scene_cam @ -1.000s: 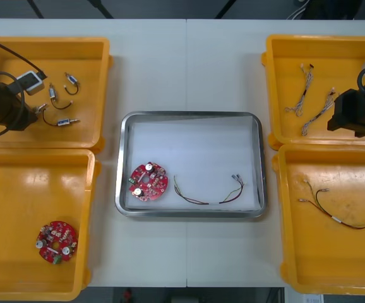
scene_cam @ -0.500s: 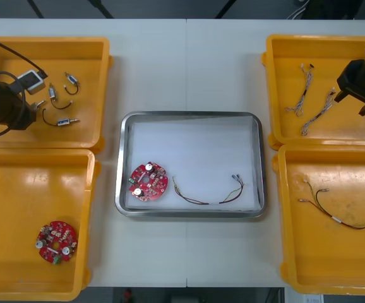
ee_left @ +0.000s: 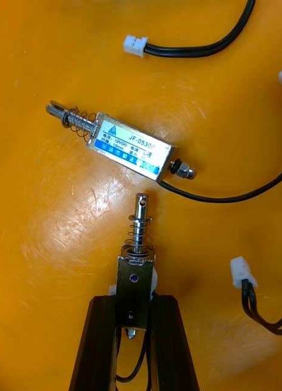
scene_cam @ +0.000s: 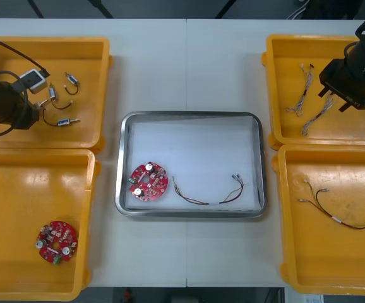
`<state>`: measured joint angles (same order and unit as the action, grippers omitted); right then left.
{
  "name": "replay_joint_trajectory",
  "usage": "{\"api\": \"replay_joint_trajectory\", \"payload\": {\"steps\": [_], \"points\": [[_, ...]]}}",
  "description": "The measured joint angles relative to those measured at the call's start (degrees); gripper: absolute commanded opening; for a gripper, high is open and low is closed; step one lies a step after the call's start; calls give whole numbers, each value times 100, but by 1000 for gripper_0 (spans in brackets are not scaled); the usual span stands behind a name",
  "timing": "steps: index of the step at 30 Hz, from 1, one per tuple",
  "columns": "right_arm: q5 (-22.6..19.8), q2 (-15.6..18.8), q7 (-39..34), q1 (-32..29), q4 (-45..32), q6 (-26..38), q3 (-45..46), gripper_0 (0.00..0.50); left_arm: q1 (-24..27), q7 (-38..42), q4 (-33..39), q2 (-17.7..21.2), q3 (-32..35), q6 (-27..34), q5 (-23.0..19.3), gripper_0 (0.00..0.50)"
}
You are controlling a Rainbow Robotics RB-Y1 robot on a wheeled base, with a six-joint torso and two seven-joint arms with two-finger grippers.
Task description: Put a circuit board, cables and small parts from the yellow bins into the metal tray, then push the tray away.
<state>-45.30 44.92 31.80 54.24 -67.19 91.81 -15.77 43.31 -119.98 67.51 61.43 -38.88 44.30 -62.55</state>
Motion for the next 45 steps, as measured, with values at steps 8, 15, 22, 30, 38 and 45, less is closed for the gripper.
{"api": "replay_joint_trajectory", "payload": {"steps": [8,15,22,30,38,45], "points": [[390,-272,0,2,605,-383,0,500,182,0,-3,5,0,394,-215,0],[455,-426,0,9,1089,-781,0,500,392,0,33,202,0,946,-757,0],[459,-562,0,61,1497,-1040,0,500,407,0,159,596,171,1792,-1097,0],[459,-682,0,69,1638,-1115,0,500,407,0,160,644,1410,3254,-1094,0],[443,-746,1,72,1724,-1115,0,500,407,11,284,645,2251,4105,-1033,0],[363,-748,1,80,1749,-1115,0,500,407,1299,956,645,2428,4497,-865,0]]}}
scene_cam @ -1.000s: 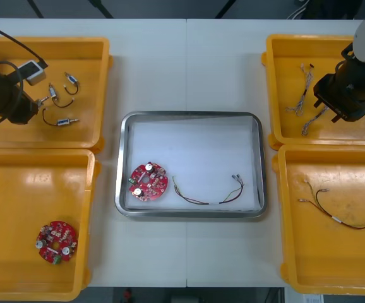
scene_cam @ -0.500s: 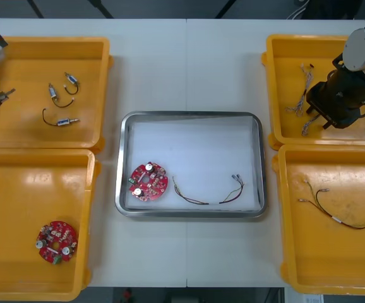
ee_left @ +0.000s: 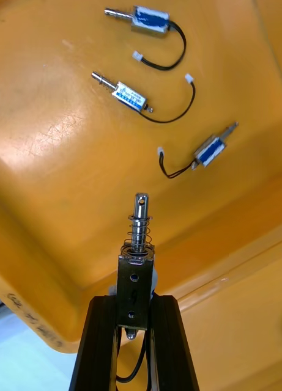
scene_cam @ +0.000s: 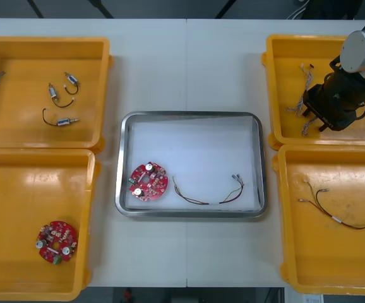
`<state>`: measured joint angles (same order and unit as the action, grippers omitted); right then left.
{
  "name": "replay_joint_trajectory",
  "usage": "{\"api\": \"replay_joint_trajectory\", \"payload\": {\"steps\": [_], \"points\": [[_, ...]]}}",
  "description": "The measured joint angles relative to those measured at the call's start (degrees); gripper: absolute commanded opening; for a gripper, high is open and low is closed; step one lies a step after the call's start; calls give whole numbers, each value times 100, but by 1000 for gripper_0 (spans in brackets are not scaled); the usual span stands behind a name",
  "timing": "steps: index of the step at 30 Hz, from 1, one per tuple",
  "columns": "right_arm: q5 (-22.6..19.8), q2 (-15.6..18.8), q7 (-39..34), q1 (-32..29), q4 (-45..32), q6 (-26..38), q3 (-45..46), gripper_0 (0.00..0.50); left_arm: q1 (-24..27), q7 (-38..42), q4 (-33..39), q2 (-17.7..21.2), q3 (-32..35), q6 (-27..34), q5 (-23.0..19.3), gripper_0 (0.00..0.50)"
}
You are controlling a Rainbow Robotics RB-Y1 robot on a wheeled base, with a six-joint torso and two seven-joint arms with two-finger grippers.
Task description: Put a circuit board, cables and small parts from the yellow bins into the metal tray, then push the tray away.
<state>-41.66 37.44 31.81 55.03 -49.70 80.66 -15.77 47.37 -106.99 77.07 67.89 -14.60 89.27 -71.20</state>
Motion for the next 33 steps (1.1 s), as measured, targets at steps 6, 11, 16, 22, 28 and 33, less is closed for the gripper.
{"api": "replay_joint_trajectory", "payload": {"steps": [6,11,16,22,28,33], "points": [[-14,-1,0,5,5,0,0,500,0,3199,568,-2,0,143,178,0],[-14,-1,2,7,6,0,0,500,0,3775,1030,-73,10,407,612,0],[-11,-1,4,9,7,0,0,500,0,3825,1662,-441,65,793,1248,0],[41,-1,9,9,8,-8,0,500,0,4535,2042,-971,82,1102,1494,0],[59,-1,15,9,22,-170,0,56,0,6283,2368,-1624,87,1453,2014,0],[58,-1,46,9,27,-182,0,0,0,6731,2452,-2272,89,1569,2442,0]]}}
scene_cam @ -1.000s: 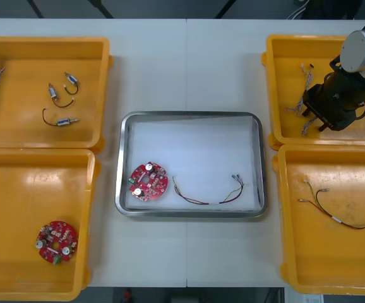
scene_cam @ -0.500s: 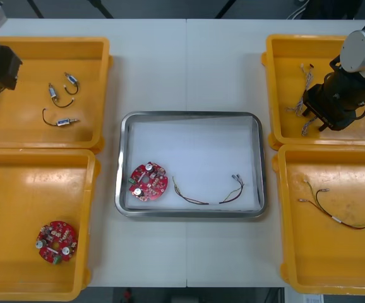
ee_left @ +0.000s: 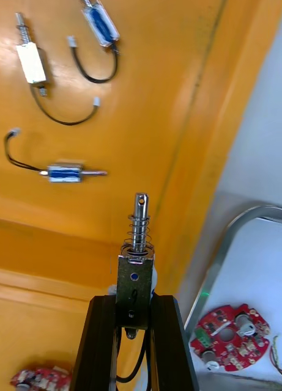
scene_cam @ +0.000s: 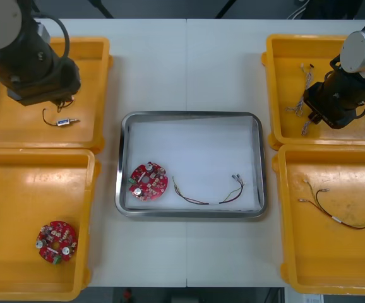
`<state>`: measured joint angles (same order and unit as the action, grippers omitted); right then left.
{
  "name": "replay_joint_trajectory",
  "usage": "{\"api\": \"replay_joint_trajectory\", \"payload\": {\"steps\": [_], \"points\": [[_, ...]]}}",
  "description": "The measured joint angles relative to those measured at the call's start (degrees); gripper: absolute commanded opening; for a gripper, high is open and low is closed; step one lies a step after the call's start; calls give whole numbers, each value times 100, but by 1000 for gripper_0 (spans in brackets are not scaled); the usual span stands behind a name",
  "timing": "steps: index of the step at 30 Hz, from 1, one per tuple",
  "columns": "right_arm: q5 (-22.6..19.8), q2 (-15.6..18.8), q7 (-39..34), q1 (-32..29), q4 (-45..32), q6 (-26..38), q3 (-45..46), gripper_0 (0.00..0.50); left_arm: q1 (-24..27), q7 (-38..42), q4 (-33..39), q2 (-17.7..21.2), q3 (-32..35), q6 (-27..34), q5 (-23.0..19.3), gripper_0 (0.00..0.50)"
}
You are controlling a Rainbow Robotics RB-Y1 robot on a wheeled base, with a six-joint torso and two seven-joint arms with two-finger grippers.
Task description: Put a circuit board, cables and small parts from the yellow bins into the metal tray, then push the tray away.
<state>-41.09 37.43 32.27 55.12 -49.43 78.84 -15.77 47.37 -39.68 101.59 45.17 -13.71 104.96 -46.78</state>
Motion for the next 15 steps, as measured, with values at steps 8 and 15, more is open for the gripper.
{"api": "replay_joint_trajectory", "payload": {"steps": [8,15], "points": [[-14,2,17,0,3,0,0,0,0,-20,4,-1028,-60,18,791,0],[-19,69,439,0,-176,229,0,0,0,-11,4,-1624,-532,58,1266,0]]}}
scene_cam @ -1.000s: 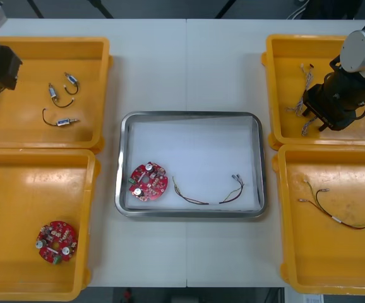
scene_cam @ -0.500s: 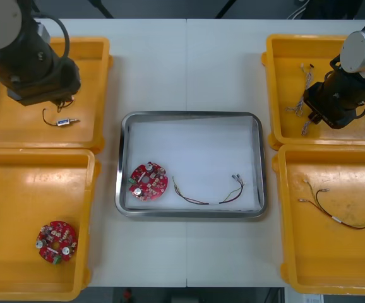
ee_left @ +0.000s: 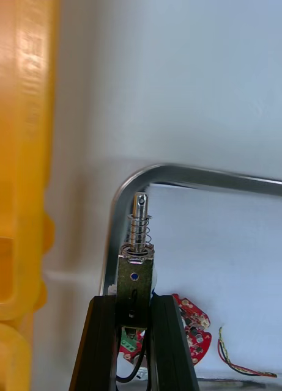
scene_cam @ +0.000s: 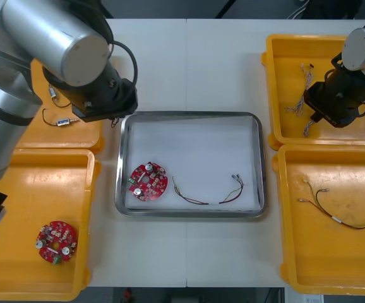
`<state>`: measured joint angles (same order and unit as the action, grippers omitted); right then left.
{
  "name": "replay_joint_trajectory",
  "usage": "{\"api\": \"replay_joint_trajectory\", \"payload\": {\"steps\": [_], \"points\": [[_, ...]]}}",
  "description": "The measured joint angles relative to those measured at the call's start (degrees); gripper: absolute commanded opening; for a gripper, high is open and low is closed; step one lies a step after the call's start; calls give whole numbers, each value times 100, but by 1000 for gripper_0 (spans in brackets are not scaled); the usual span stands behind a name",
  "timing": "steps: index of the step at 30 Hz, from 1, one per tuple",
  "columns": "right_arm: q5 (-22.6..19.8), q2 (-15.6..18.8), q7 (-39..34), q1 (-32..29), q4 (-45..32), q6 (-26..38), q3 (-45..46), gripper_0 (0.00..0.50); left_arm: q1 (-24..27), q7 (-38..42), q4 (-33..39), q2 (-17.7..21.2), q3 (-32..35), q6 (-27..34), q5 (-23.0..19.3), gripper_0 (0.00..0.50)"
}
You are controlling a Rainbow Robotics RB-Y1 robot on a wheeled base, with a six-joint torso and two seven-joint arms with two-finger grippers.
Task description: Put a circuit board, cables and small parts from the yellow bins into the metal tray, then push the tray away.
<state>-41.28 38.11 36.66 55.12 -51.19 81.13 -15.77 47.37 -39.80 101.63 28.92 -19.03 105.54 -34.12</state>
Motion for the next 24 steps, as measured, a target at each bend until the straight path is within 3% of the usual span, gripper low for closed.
{"api": "replay_joint_trajectory", "payload": {"steps": [12,18,24], "points": [[-1,499,175,-1,-1063,730,7,0,-194,549,1,-871,-861,-75,1241,0],[-140,728,1679,-1,-1421,1069,66,0,-454,795,1,-986,-1125,-227,1565,0],[-514,950,1939,-1,-1715,1501,271,0,-612,795,1,-989,-1368,-601,1860,0]]}}
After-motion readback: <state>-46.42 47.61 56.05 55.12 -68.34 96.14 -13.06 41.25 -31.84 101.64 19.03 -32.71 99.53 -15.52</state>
